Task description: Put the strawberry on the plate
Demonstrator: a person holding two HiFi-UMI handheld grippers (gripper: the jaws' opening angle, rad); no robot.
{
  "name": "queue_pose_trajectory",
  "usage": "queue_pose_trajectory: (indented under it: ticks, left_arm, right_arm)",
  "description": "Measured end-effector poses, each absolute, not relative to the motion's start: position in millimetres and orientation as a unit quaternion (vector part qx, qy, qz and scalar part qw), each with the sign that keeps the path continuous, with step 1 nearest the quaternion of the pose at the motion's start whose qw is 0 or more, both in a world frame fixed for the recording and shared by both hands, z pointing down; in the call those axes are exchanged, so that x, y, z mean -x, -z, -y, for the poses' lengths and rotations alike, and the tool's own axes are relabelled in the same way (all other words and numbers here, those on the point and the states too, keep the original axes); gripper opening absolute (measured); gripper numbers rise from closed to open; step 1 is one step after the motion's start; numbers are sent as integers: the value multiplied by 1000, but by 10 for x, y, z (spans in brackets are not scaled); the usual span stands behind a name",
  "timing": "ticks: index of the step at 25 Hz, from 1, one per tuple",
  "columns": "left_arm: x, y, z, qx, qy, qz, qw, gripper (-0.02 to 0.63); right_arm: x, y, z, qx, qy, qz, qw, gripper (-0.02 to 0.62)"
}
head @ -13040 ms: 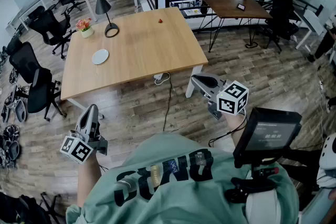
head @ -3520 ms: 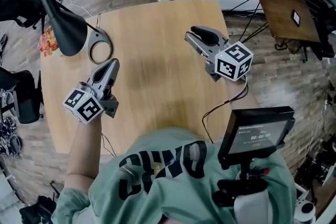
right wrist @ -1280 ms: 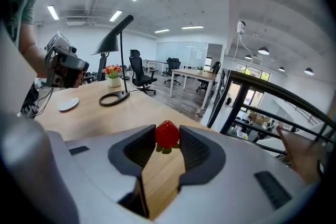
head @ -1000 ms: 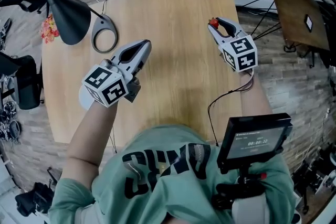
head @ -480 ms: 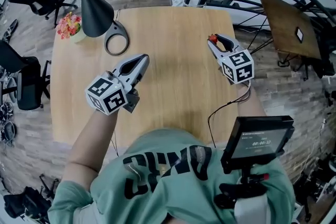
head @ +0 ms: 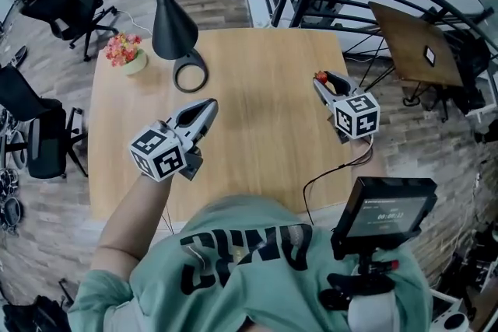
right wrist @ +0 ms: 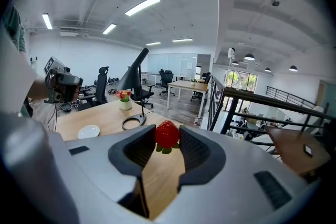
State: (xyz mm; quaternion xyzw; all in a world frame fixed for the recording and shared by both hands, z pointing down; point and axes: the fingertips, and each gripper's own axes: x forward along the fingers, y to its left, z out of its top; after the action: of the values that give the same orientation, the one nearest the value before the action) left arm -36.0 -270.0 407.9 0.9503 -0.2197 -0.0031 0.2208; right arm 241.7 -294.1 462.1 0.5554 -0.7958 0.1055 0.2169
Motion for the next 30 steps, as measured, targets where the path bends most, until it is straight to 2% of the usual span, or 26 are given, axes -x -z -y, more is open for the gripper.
queue_pose_trajectory:
  ticks: [7,18,30]
  left_arm:
    - [608,-3879,2537,-936,10,282,210,2]
    - [302,-3886,2056,-878,48,410,241,2]
    - [394,-3858,2169,-890,46,387,238,2]
  right_arm:
    - [-2441,-4473,2767,-533,-97,813,212,144]
    - [-2839,-4595,2633,-438,-74,871,210,144]
    - [-2484,-4493,2684,-435,-71,876,196,144]
